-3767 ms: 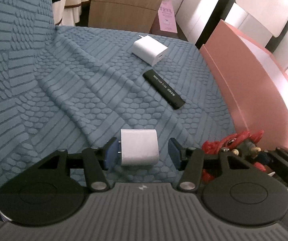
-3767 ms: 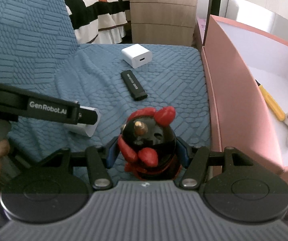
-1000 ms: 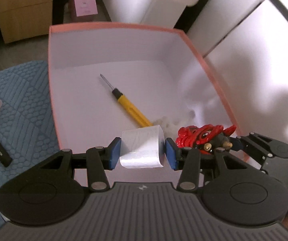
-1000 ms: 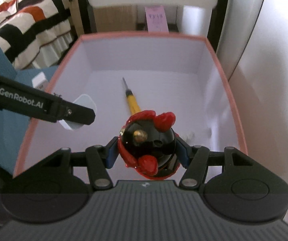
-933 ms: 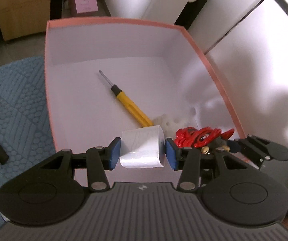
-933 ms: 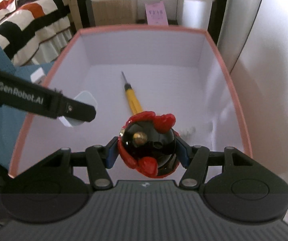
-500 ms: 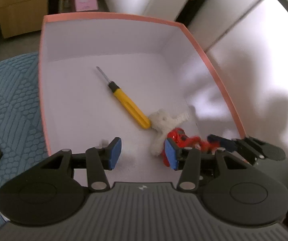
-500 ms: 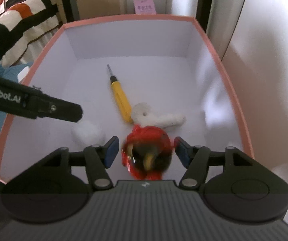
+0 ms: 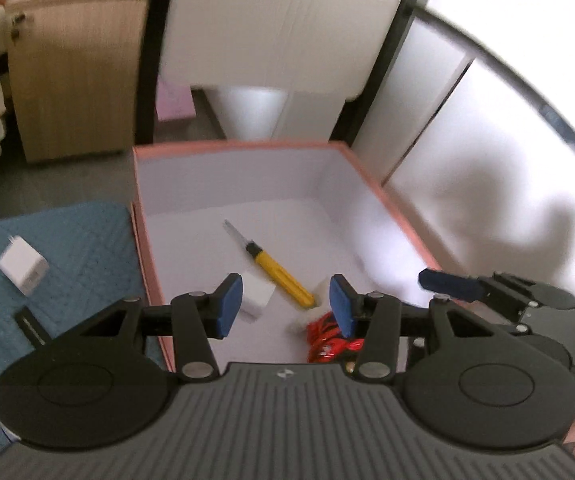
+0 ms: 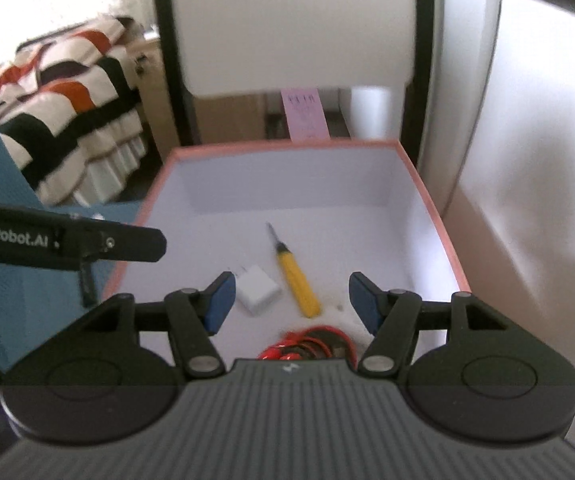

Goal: Organize rigid objects
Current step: 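Open both tools to drop the charger and figurine into the box, then move both tools back to the second white charger and black USB stick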

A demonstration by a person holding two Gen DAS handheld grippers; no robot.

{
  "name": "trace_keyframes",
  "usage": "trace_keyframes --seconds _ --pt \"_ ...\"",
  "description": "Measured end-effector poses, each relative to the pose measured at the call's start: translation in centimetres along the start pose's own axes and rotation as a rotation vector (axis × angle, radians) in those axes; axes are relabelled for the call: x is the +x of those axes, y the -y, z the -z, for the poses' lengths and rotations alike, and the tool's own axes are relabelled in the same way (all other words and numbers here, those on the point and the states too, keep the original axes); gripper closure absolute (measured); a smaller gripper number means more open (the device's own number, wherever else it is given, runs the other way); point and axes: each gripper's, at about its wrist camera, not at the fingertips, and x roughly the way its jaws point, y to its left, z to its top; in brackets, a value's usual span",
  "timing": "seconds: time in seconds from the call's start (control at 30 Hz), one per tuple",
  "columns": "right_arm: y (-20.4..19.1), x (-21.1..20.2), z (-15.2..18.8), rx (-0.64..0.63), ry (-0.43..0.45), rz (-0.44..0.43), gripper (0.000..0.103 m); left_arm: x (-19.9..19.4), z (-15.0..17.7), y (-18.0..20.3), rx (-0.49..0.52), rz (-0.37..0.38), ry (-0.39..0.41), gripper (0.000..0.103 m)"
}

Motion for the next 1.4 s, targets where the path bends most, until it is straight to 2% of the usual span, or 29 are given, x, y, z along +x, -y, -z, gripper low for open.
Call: trace_keyframes --seconds 0.2,0.5,0.67,1.03,1.4 --pt "-2.4 -2.0 -0.2 0.000 0.064 -0.073 0.038 -4.8 1.0 -1.1 -0.001 -0.003 0.113 0.049" --pt "-6.7 -4.1 0.4 -0.022 0.122 -0.144 0.038 -10.6 3.8 -2.9 -0.020 -0.032 0.210 0.049" --pt "-9.0 -4.7 1.4 -0.055 0.126 -0.160 0.038 -13.3 5.2 -4.6 -0.037 -0.069 0.261 0.049" --pt "-12.7 -4.6 3.9 -0.054 0.087 -0.192 0.038 -17.8 8.8 -9.2 -0.108 -0.098 0.289 0.049" --pt "-16.2 -4.4 6.8 -0.093 0.045 -0.197 0.038 -19.1 13.0 -12.4 -0.153 -0.143 0.260 0.049"
